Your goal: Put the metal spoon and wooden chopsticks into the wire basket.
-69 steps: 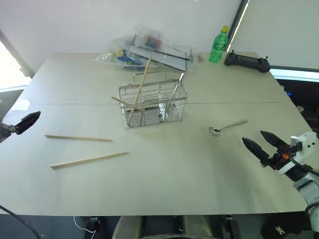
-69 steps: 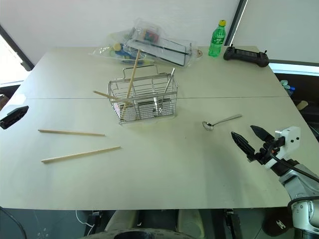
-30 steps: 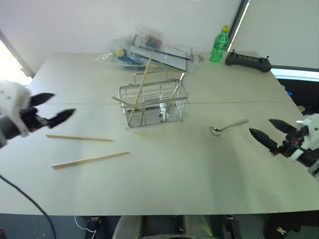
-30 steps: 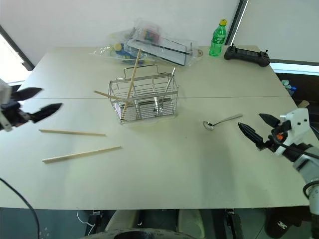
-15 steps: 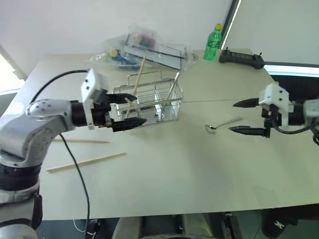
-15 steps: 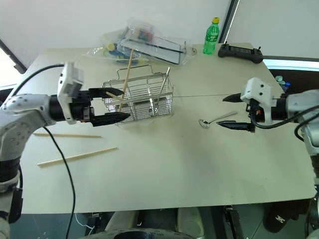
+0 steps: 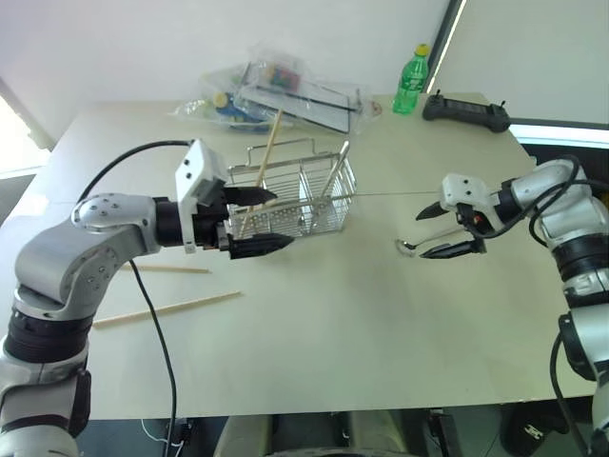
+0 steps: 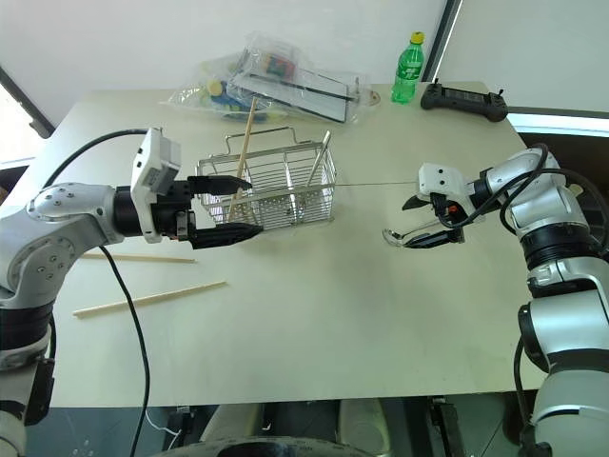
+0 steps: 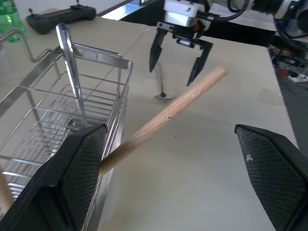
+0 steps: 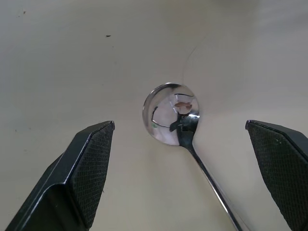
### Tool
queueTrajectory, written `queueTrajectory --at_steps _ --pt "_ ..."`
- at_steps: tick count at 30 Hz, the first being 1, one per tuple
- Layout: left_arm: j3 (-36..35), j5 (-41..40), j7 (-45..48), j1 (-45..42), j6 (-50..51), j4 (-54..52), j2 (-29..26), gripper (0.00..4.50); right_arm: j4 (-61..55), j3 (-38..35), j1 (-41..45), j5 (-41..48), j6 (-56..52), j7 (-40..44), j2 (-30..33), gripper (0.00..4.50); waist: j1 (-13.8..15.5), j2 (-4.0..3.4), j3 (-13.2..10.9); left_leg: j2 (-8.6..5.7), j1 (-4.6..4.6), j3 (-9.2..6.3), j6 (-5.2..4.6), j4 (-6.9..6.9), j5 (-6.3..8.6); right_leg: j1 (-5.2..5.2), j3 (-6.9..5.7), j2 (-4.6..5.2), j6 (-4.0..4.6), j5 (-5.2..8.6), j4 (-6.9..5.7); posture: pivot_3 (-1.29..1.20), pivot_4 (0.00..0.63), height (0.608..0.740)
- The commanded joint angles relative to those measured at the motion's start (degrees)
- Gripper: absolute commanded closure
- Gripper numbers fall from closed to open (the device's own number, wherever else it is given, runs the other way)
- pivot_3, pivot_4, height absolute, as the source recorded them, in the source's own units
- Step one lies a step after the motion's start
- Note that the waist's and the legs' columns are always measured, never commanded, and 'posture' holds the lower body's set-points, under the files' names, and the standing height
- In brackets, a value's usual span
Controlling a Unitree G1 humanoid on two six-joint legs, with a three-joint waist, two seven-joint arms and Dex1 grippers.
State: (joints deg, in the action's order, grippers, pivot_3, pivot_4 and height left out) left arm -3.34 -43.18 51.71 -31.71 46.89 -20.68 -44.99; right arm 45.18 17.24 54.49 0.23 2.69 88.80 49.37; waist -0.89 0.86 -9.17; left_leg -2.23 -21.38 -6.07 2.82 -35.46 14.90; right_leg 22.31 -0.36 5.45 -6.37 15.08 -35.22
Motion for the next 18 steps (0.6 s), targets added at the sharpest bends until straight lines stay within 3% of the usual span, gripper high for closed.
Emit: queueTrajectory --at_steps 1,12,15,18 --pt "-3.4 1.8 -1.5 -0.7 -2.2 2.2 -0.8 0.02 -0.1 -2.9 1.8 0.5 1.4 -0.3 -0.2 0.01 0.0 0.00 0.0 0.00 0.01 0.00 0.00 0.00 0.00 -0.01 0.00 0.00 0.00 0.00 -0.01 0.00 0.150 0.738" --pt "-4.4 5.1 -2.2 -5.1 -6.2 9.5 0.3 0.02 -3.9 -6.6 -1.2 1.1 0.1 -0.3 1.8 0.01 0.1 -0.01 0.0 0.00 -0.01 0.01 0.05 -0.10 -0.03 -0.02 0.00 0.00 -0.03 -0.11 -0.03 0.00 0.150 0.738" --pt "-5.8 4.8 -1.5 -6.9 -6.0 10.6 -1.0 0.02 -3.7 -6.6 -0.9 0.8 0.2 -0.3 2.5 0.01 0.0 -0.01 0.0 -0.01 -0.01 0.02 0.05 -0.11 -0.03 -0.01 0.00 -0.01 -0.03 -0.11 -0.04 0.00 0.150 0.738" --pt "-9.5 2.8 2.4 -7.8 -5.1 10.3 -6.2 0.02 -2.5 -6.1 -0.3 -0.3 1.8 -0.4 3.3 0.01 -0.5 -0.02 0.0 0.01 -0.01 0.04 0.05 -0.12 -0.03 0.02 0.01 -0.03 -0.02 -0.12 -0.06 0.00 0.150 0.738"
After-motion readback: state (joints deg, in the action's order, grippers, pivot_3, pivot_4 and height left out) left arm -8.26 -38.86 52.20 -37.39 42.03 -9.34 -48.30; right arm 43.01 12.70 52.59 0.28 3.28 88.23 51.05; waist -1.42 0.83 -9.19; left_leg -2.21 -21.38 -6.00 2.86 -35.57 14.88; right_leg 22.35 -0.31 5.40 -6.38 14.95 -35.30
